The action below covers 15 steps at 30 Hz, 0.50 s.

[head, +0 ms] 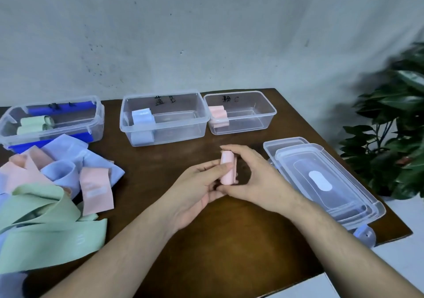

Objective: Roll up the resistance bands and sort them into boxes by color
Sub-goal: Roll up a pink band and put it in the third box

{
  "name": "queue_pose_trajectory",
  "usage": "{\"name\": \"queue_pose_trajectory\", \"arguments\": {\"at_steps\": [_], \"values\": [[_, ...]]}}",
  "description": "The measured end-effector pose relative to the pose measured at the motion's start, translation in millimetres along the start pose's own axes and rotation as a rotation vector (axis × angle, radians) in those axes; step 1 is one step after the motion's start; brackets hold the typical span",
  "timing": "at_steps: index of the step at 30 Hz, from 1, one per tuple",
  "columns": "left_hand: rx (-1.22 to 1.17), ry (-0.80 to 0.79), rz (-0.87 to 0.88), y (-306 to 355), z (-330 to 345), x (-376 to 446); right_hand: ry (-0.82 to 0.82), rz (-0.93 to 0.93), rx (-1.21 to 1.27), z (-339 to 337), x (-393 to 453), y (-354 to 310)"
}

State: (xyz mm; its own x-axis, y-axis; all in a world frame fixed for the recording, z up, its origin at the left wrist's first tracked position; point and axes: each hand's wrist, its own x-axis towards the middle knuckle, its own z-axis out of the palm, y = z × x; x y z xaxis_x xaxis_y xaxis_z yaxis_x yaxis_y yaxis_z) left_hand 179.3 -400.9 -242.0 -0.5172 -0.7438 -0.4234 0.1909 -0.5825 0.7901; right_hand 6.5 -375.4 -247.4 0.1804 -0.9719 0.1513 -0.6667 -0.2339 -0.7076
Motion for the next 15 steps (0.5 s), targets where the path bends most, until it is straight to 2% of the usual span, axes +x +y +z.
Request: {"name": "queue_pose_trajectory", "arguments": {"at_steps": [7, 12, 15], "values": [[-0.015, -0.038, -0.019, 15, -11, 3, 0.036, 0.052, 0.036, 0, 14, -14], [-0.139, -0.029, 0.005, 22, -3, 6, 0.208, 0.109, 0.021, 2, 25, -24], [-0.186, -0.007, 0.03, 24, -1, 11, 0.252, 0.14, -0.012, 3, 35, -28]]}}
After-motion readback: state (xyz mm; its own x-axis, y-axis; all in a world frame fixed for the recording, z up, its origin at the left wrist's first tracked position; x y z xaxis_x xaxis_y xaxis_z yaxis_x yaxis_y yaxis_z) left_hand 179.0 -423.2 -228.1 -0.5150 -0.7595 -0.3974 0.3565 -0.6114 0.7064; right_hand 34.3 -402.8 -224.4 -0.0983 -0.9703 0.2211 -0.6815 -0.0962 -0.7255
